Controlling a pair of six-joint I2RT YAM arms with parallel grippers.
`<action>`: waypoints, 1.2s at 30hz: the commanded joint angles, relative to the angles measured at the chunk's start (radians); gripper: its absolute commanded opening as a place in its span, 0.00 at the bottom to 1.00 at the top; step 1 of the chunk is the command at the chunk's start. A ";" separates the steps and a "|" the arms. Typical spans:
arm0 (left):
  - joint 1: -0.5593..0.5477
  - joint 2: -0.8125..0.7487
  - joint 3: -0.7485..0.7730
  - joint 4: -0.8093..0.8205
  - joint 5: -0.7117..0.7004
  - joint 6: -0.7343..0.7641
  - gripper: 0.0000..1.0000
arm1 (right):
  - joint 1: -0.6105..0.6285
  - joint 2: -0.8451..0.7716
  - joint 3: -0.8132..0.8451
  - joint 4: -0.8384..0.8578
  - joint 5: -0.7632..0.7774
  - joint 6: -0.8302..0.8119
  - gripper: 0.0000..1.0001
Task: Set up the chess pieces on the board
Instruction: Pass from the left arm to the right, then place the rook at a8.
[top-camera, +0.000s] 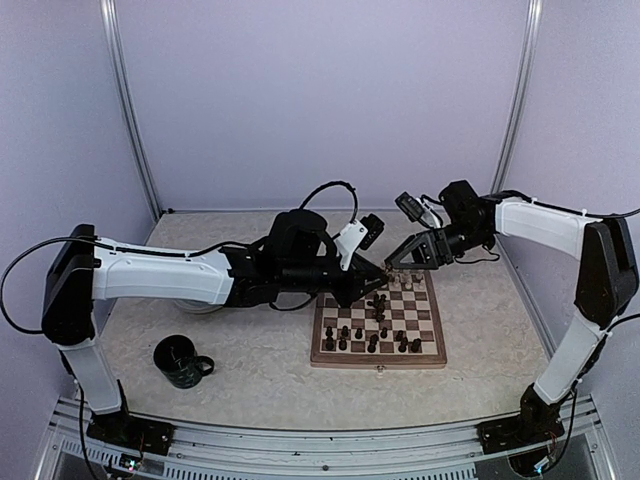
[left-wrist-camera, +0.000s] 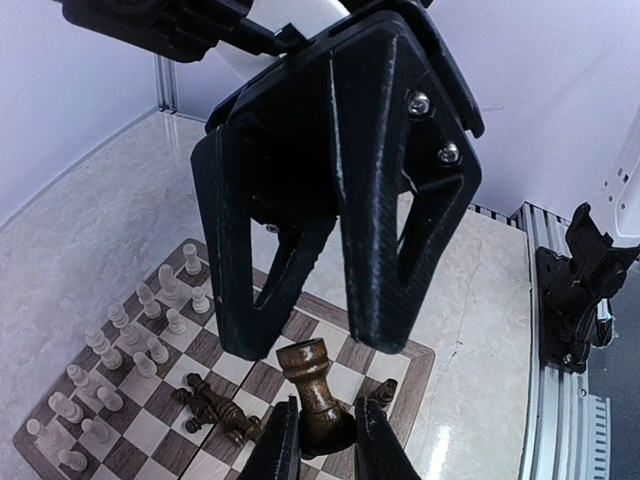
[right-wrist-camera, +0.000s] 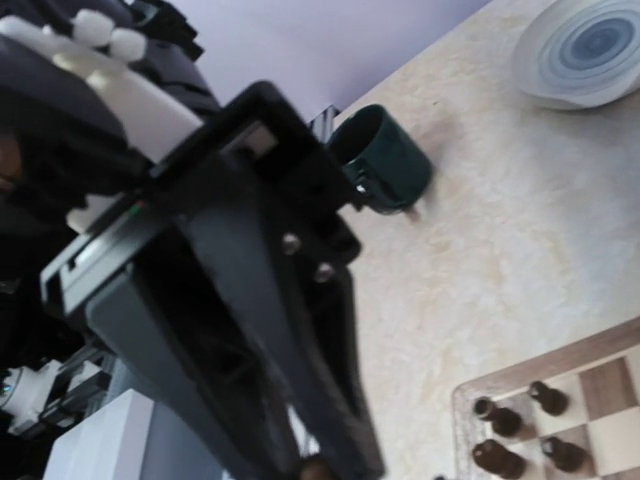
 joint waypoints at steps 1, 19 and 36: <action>-0.005 0.020 0.039 0.014 0.012 0.010 0.10 | 0.023 0.014 -0.019 -0.042 -0.050 -0.045 0.45; -0.006 0.002 0.076 -0.082 -0.198 0.044 0.42 | 0.003 -0.030 0.009 -0.058 0.084 -0.107 0.02; 0.132 -0.105 -0.011 -0.139 -0.264 0.043 0.55 | -0.005 -0.565 -0.469 0.027 0.782 -0.444 0.02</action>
